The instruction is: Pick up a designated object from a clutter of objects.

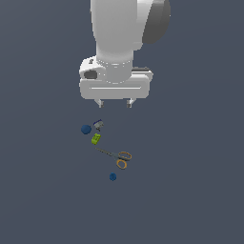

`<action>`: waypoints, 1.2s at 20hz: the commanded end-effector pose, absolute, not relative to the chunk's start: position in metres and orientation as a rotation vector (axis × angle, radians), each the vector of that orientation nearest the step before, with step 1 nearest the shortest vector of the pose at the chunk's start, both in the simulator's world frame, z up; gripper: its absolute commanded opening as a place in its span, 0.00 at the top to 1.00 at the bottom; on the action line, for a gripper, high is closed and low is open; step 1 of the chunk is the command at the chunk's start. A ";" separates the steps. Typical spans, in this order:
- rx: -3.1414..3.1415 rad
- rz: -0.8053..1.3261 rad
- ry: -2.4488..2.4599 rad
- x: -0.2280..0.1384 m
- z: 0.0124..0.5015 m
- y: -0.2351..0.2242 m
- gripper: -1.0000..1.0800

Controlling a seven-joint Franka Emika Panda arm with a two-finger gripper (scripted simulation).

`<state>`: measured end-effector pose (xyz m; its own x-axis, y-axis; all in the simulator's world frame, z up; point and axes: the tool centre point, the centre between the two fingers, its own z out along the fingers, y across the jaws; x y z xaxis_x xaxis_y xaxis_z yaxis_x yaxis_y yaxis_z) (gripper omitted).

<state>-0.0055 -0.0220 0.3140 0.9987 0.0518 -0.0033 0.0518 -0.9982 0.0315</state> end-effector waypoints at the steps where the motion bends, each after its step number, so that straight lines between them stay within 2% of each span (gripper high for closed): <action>1: 3.107 -0.005 0.111 -0.003 0.309 -0.023 0.04; 10: 3.090 -0.010 0.331 0.011 0.270 -0.028 0.04; 24: 2.994 -0.016 0.859 0.031 0.174 -0.039 0.04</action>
<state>0.0300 -0.0376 0.1846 0.8679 0.4965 -0.0175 0.4968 -0.8675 0.0241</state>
